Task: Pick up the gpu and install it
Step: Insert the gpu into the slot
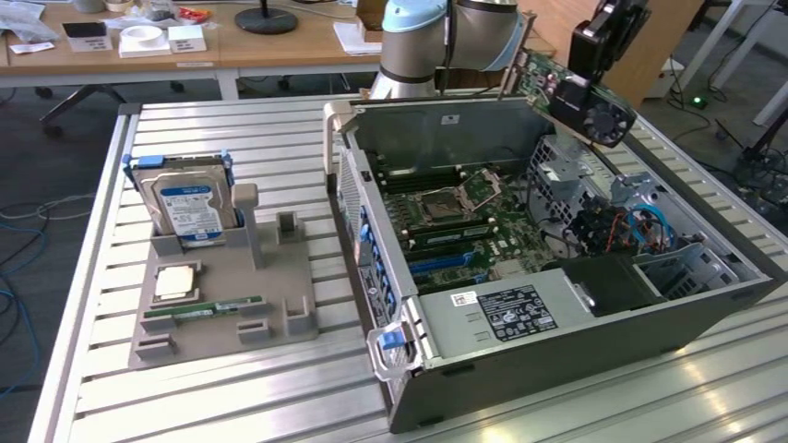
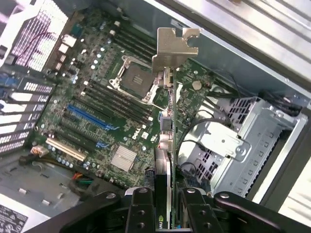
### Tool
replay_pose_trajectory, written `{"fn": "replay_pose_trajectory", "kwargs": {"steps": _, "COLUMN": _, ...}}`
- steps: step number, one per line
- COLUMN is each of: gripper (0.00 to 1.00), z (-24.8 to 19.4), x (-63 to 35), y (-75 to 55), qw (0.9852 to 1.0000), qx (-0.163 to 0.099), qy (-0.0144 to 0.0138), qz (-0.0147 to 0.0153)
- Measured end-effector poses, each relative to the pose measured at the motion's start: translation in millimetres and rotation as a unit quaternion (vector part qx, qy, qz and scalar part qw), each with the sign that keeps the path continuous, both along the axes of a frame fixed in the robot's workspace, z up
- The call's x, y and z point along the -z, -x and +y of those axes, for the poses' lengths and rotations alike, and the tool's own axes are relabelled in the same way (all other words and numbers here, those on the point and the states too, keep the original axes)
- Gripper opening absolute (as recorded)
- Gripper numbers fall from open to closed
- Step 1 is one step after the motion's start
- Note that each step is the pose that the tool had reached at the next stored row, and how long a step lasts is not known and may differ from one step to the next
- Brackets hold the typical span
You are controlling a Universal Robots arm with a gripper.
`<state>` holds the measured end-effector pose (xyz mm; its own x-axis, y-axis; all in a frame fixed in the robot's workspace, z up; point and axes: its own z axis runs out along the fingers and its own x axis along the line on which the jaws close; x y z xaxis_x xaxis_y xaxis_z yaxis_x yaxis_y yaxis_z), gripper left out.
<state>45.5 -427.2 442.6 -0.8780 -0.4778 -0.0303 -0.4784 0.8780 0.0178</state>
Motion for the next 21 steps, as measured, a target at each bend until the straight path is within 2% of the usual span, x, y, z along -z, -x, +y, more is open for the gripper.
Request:
{"fn": "replay_pose_trajectory", "kwargs": {"steps": 3, "gripper": 0.26, "z": 0.0, "x": 0.1, "y": 0.0, "qw": 0.9996, "qx": -0.028, "qy": 0.0, "qz": 0.0}}
{"fn": "replay_pose_trajectory", "kwargs": {"steps": 6, "gripper": 0.26, "z": 0.0, "x": 0.2, "y": 0.0, "qw": 0.9985, "qx": -0.054, "qy": 0.0, "qz": 0.0}}
{"fn": "replay_pose_trajectory", "kwargs": {"steps": 11, "gripper": 0.26, "z": 0.0, "x": 0.4, "y": 0.0, "qw": 0.995, "qx": -0.1, "qy": 0.0, "qz": 0.0}}
{"fn": "replay_pose_trajectory", "kwargs": {"steps": 15, "gripper": 0.26, "z": 0.0, "x": 0.5, "y": 0.0, "qw": 0.9908, "qx": -0.135, "qy": 0.0, "qz": 0.0}}
{"fn": "replay_pose_trajectory", "kwargs": {"steps": 18, "gripper": 0.26, "z": 0.0, "x": 0.6, "y": 0.0, "qw": 0.9867, "qx": -0.162, "qy": 0.0, "qz": 0.0}}
{"fn": "replay_pose_trajectory", "kwargs": {"steps": 21, "gripper": 0.26, "z": 0.0, "x": 0.7, "y": 0.0, "qw": 0.9819, "qx": -0.189, "qy": 0.0001, "qz": 0.0}}
